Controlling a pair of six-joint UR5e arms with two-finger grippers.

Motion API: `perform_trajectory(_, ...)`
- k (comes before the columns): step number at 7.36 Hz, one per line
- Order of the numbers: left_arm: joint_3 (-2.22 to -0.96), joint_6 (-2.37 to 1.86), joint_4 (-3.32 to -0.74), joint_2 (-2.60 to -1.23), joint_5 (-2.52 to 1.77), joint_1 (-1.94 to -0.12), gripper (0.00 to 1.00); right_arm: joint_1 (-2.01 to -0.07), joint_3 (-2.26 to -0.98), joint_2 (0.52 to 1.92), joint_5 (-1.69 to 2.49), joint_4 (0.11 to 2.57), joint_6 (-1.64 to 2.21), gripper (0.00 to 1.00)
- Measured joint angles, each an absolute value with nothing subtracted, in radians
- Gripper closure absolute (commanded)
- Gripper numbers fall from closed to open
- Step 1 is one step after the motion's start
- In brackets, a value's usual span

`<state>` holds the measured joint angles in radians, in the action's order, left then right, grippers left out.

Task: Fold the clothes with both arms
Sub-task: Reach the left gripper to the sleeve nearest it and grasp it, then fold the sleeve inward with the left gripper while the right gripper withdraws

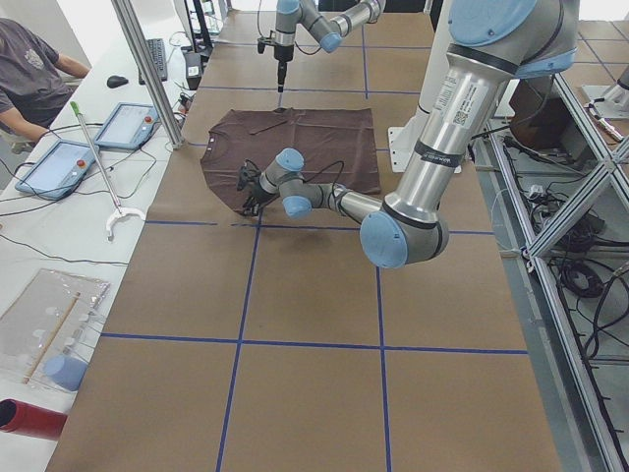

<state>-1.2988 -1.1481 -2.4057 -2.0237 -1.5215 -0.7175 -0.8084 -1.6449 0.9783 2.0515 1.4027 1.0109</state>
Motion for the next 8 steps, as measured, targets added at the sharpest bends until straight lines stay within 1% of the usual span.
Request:
perform_trajectory(2, -1.319, -1.154, -2.369, -2.047, -1.523, -0.718, 1.0, -0.808, -1.645, 0.98, 2.051, 1.401, 1.011, 0.0)
perform_trajectory(5, -1.402, -1.23, -2.1, -2.203, -1.528, -0.704, 1.0, -0.806, -1.646, 0.982, 2.049, 1.398, 1.013, 0.0)
perform_trajectory(6, -1.401, -1.295, -2.062, -2.25, -1.529, -0.675, 1.0, -0.806, -1.646, 0.985, 2.049, 1.398, 1.013, 0.0)
perform_trajectory(7, -1.372, -1.354, -2.052, -2.296, -1.527, -0.639, 1.0, -0.806, -1.646, 0.987, 2.049, 1.398, 1.013, 0.0)
perform_trajectory(8, -1.317, -1.395, -2.054, -2.342, -1.526, -0.618, 0.38, -0.806, -1.646, 0.989, 2.049, 1.397, 1.013, 0.0)
